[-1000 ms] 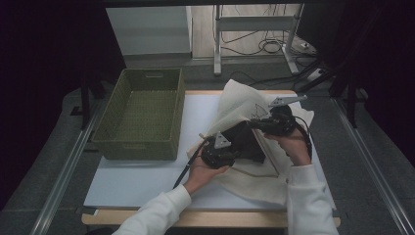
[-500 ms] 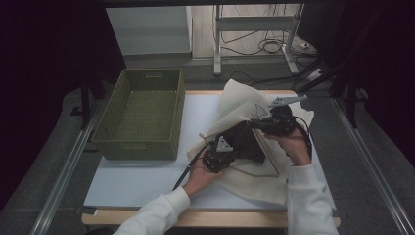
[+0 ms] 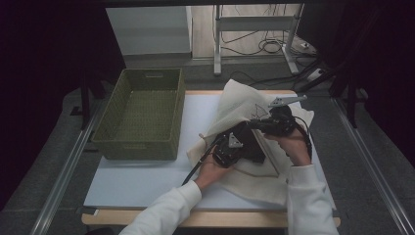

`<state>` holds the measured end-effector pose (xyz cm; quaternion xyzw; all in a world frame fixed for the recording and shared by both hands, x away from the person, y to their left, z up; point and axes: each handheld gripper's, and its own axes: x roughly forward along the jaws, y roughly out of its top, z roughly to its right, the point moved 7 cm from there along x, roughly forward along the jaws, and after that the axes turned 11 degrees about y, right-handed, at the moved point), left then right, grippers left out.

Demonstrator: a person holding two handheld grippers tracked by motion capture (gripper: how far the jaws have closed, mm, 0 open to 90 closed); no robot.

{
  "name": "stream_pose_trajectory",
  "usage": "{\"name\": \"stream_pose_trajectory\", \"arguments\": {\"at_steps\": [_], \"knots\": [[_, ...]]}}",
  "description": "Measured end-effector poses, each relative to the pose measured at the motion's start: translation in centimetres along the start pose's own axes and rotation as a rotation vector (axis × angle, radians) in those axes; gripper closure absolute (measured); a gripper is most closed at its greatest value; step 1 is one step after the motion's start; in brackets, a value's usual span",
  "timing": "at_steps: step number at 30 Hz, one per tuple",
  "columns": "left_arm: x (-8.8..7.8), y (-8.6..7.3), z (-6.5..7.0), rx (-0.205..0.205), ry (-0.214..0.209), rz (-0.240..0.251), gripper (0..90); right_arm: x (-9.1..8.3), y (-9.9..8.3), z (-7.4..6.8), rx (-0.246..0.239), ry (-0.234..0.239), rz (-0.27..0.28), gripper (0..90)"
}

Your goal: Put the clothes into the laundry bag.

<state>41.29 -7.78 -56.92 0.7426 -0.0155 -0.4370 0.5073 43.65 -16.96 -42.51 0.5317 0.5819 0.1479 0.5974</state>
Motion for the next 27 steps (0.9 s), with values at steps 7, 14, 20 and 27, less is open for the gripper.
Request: {"name": "stream_pose_trajectory", "arguments": {"at_steps": [7,14,20,27], "knots": [[0.8,0.4,-0.2,-0.015,0.02,0.009,90.0,-0.1,0.1,0.0,0.001,0.001,0.005,87.3],[1.4,1.0,-0.5,-0.023,0.036,0.012,90.0,-0.1,0.1,0.0,0.0,0.004,0.005,87.3],[1.9,1.6,-0.7,-0.035,0.051,0.013,90.0,-0.2,0.1,0.0,0.002,0.005,0.007,87.3],[1.3,1.5,-0.6,-0.031,0.048,0.02,89.9,-0.1,0.0,0.1,0.005,0.005,0.007,87.3]]}}
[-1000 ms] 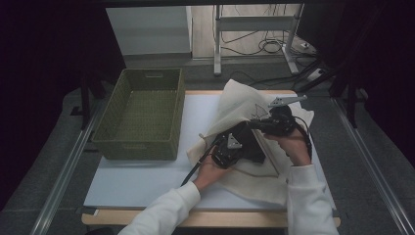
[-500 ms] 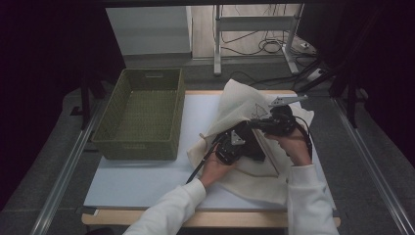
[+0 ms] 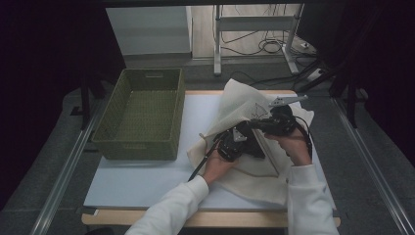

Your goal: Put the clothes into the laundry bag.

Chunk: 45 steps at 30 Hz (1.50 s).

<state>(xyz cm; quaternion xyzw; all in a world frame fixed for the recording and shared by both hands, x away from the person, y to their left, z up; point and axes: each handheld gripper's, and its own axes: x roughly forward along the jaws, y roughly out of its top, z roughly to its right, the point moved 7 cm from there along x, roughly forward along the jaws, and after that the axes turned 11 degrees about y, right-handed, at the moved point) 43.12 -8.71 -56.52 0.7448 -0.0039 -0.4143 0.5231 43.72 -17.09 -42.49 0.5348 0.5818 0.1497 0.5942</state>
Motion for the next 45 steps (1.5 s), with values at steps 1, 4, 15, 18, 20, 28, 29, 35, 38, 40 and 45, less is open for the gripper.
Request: {"name": "stream_pose_trajectory", "arguments": {"at_steps": [1,4,15,18,20,28,29,35,38,40,45], "knots": [[-0.3,0.0,0.0,0.008,-0.007,0.003,89.9,0.0,0.0,0.0,0.0,0.0,0.0,87.3],[-1.2,-0.4,0.2,-0.001,-0.022,0.015,89.8,0.0,0.0,0.0,0.001,0.0,0.001,87.3],[-6.6,-3.1,-0.3,0.009,-0.072,0.059,89.6,0.3,-0.3,-0.1,-0.001,-0.006,-0.018,87.2],[-7.8,-4.1,-0.8,0.009,-0.072,0.06,89.3,0.5,-0.5,-0.2,0.001,-0.006,-0.029,87.1],[-8.5,-4.8,-1.2,0.004,-0.073,0.059,89.4,0.6,-0.7,-0.2,0.0,-0.007,-0.034,87.1],[-11.1,-7.2,-3.3,-0.011,-0.037,0.053,89.8,1.7,-1.7,-0.5,0.005,-0.013,-0.077,87.1],[-11.4,-7.4,-3.5,-0.014,-0.035,0.053,89.8,1.9,-1.9,-0.6,0.007,-0.014,-0.084,87.1],[-13.0,-8.5,-4.4,-0.029,-0.036,0.053,89.7,2.7,-2.9,-0.6,0.012,-0.017,-0.128,87.1],[-13.2,-8.8,-4.5,-0.028,-0.033,0.048,89.7,3.0,-3.2,-0.7,0.011,-0.02,-0.141,87.1],[-13.2,-8.9,-4.5,-0.03,-0.033,0.046,89.7,3.1,-3.3,-0.7,0.012,-0.023,-0.146,87.1],[-13.2,-9.0,-4.3,-0.028,-0.037,0.041,89.6,3.1,-3.5,-0.8,0.012,-0.02,-0.152,87.1]]}}
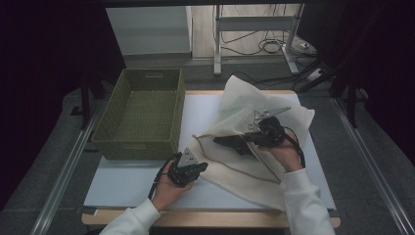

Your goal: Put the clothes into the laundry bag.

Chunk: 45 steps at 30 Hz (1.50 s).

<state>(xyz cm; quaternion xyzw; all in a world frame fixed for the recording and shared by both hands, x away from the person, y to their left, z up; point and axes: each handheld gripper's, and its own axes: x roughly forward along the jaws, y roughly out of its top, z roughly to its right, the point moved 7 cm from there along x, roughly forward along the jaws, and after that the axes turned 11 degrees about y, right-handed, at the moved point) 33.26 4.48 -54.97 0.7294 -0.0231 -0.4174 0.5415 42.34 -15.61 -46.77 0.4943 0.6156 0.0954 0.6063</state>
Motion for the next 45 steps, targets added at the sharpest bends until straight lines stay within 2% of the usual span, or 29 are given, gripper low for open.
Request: {"name": "stream_pose_trajectory", "arguments": {"at_steps": [10,24,38,45], "knots": [[-0.9,-0.5,-0.8,-0.055,0.001,0.004,88.9,1.0,-1.8,0.2,0.011,0.011,-0.049,87.0],[-2.3,-1.4,-2.2,-0.117,0.023,0.014,88.6,2.8,-4.0,-0.2,0.008,-0.009,-0.112,86.8],[-2.6,-2.0,-2.7,-0.131,0.034,0.006,87.2,5.2,-6.8,0.0,0.009,-0.024,-0.208,86.7],[-2.5,-2.1,-2.7,-0.131,0.032,0.0,86.8,6.8,-7.8,0.1,-0.011,-0.055,-0.247,86.4]]}}
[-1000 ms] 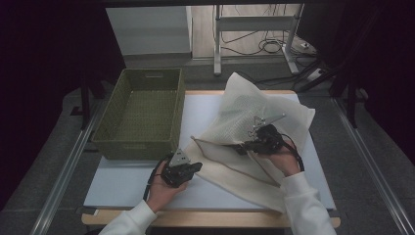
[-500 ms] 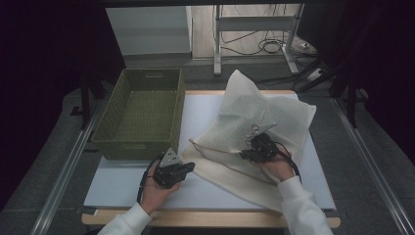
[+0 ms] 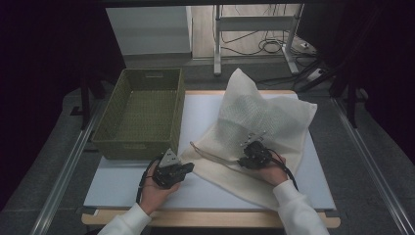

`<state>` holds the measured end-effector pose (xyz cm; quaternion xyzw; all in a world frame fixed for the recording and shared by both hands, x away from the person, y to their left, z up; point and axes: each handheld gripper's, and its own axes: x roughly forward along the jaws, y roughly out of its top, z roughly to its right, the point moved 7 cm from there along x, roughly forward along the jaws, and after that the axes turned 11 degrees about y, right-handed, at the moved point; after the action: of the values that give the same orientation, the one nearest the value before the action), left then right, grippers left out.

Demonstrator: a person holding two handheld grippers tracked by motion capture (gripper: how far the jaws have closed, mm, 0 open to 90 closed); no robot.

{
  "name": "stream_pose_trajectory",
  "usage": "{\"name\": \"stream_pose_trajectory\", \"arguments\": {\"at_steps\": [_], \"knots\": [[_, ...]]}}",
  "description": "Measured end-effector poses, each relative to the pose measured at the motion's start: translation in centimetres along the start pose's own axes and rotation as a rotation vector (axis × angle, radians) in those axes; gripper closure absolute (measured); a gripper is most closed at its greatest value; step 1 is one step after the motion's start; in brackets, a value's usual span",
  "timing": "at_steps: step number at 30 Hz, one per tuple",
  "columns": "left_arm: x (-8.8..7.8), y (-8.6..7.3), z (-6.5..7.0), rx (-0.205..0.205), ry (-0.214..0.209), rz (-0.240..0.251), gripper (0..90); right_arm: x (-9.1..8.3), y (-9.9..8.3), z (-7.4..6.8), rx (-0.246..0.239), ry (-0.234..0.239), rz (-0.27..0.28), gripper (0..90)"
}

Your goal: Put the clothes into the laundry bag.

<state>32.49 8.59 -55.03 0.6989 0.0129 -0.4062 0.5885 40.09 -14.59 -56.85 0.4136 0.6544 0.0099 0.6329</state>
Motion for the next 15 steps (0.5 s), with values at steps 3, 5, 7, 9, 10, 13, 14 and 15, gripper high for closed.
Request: {"name": "stream_pose_trajectory", "arguments": {"at_steps": [3,5,7,9,10,13,14,15], "knots": [[0.0,0.0,-0.1,-0.001,0.002,-0.003,86.5,0.0,0.0,0.0,0.003,0.004,0.007,86.2],[0.0,0.0,-0.2,-0.004,0.003,0.0,86.3,0.0,0.0,0.1,0.006,0.01,0.013,85.2],[0.0,0.0,-0.2,-0.006,0.002,0.0,86.1,0.0,0.0,0.1,0.004,0.017,0.017,83.2],[0.0,0.0,-0.3,-0.007,-0.001,-0.002,86.0,-0.1,0.0,0.1,0.001,0.029,0.021,77.9],[0.0,0.0,-0.4,-0.008,-0.003,-0.003,85.9,-0.1,0.0,0.0,-0.003,0.036,0.023,74.5],[0.1,0.0,-0.4,-0.013,-0.011,-0.004,85.9,-0.3,0.2,-0.2,-0.008,0.058,0.032,62.1],[0.1,0.0,-0.4,-0.014,-0.015,-0.004,85.8,-0.6,0.4,-0.2,-0.007,0.061,0.044,58.6],[0.2,0.0,-0.4,-0.014,-0.018,-0.005,85.8,-1.0,0.5,-0.2,-0.004,0.065,0.064,56.1]]}}
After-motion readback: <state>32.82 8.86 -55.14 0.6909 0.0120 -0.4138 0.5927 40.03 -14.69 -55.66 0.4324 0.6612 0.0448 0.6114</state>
